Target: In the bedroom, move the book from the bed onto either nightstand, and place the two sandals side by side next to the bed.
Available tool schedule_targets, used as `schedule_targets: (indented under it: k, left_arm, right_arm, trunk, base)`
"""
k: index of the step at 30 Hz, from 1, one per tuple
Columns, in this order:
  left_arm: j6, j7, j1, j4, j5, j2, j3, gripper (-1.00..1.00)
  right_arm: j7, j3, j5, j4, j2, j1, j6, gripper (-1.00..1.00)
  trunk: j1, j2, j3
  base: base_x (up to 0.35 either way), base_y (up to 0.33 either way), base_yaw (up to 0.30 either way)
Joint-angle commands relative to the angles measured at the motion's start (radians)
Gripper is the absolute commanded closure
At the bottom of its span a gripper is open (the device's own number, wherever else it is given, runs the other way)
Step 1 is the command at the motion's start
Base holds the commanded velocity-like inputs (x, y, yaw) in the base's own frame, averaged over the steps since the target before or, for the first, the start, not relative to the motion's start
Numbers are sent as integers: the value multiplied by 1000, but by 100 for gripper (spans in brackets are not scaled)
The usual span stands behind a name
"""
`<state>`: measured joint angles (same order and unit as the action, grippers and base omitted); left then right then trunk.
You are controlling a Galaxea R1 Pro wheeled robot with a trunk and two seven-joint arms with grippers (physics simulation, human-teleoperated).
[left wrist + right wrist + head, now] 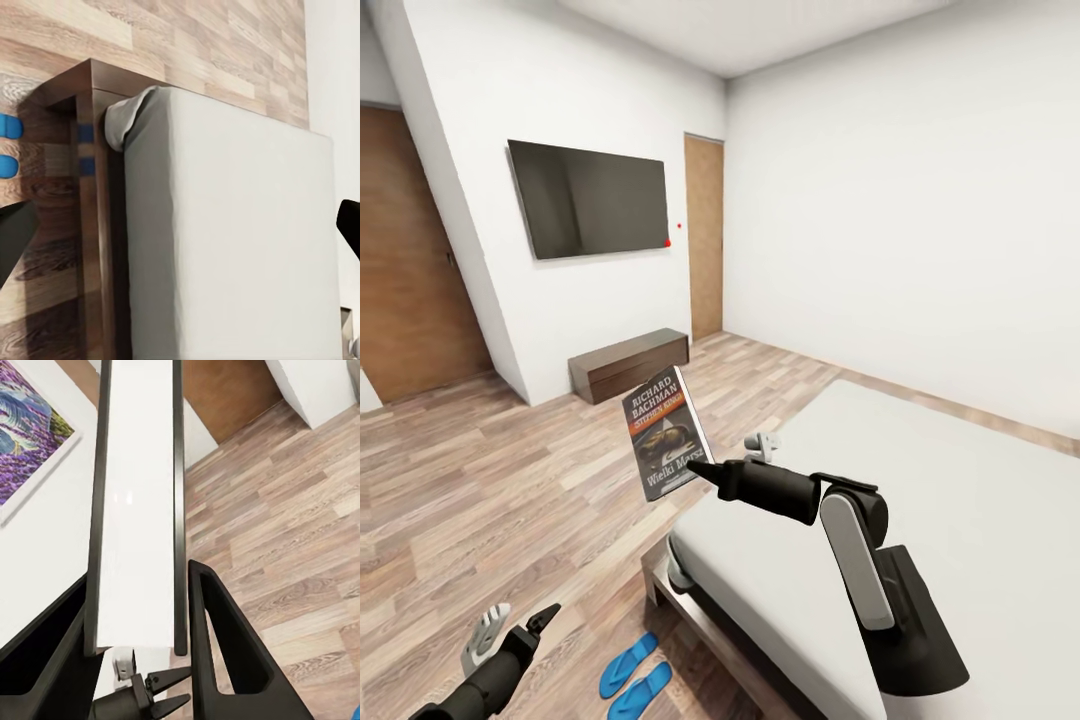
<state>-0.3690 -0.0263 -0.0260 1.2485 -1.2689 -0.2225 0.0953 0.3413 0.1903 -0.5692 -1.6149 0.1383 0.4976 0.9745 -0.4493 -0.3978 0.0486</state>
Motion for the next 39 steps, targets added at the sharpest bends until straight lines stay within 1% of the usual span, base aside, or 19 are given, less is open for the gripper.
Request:
schedule_targets:
  k: [1, 9, 15, 17, 19, 20, 22, 25, 26, 27, 28, 29, 30, 31, 35, 39]
  left_arm:
    - [-5, -3, 0, 1, -9, 0, 2, -100]
    - [-5, -3, 0, -1, -9, 0, 1, -100]
    - [-5, -5, 0, -5, -8, 0, 0, -100]
    - [-6, -8, 4, -18, -8, 2, -2, -100]
    - [-11, -13, 23, -50, -7, 8, -16, -100]
    - [-16, -19, 61, -106, -7, 14, -44, -100]
    - [-19, -23, 109, -179, -8, 19, -83, -100]
    - [-22, -28, 182, -290, -8, 25, -153, -100]
    - [-22, -28, 182, -290, -8, 25, -153, -100]
    - [-23, -31, 223, -347, -9, 29, -204, -100]
    - [-23, -31, 223, -347, -9, 29, -204, -100]
    - [-23, -32, 240, -372, -8, 33, -230, -100]
    - [-20, -35, 291, -455, -8, 53, -309, -100]
    - [-20, -35, 291, -455, -8, 53, -309, -100]
    - [-20, -36, 338, -541, -7, 66, -346, -100]
    - [-21, -36, 361, -591, -6, 74, -359, -100]
  right_arm:
    - [8, -1, 7, 0, 1, 2, 4, 100]
    - [7, -1, 7, 0, 1, 5, 18, 100]
    - [7, 1, 31, 0, 2, 5, 26, 100]
    - [7, 1, 35, 0, 3, 5, 26, 100]
    - [9, 1, 37, 0, 3, 4, 27, 100]
    - [11, 1, 38, 0, 2, 5, 29, 100]
    - [17, 1, 38, -1, 1, 4, 34, 100]
    - [38, -1, 38, -1, 0, 4, 50, 100]
    - [38, -1, 38, -1, 0, 4, 50, 100]
    - [64, -2, 38, -2, -1, 4, 66, 100]
    - [64, -2, 38, -2, -1, 4, 66, 100]
    - [79, -3, 39, -2, -1, 4, 73, 100]
    - [117, -4, 39, -2, -2, 4, 73, 100]
    - [117, -4, 39, -2, -2, 4, 73, 100]
    - [134, -4, 39, -2, -2, 4, 73, 100]
    - [145, -5, 39, -2, -2, 4, 73, 100]
  trunk:
    - [-1, -2, 2]
    - [-1, -2, -1]
    - [-1, -2, -2]
    - [-1, -2, -2]
    - [-1, -2, -2]
    - [-1, -2, -2]
    - [-1, -2, -2]
    - [-1, -2, -3]
    - [-1, -2, -3]
    - [-1, -2, -3]
    - [-1, -2, -3]
    - [-1, -2, -3]
    - [-1, -2, -3]
    - [-1, -2, -3]
    - [-1, -2, -3]
    - [-1, -2, -3]
  base:
    - [0, 0, 178]
    - [0, 0, 228]
    - [0, 0, 266]
    - [0, 0, 272]
    - [0, 0, 273]
    - [0, 0, 275]
    - [0, 0, 275]
    - [0, 0, 275]
    - [0, 0, 276]
    - [0, 0, 276]
    - [0, 0, 276]
    - [0, 0, 276]
    - [0, 0, 276]
    - [0, 0, 276]
    - [0, 0, 277]
    - [0, 0, 278]
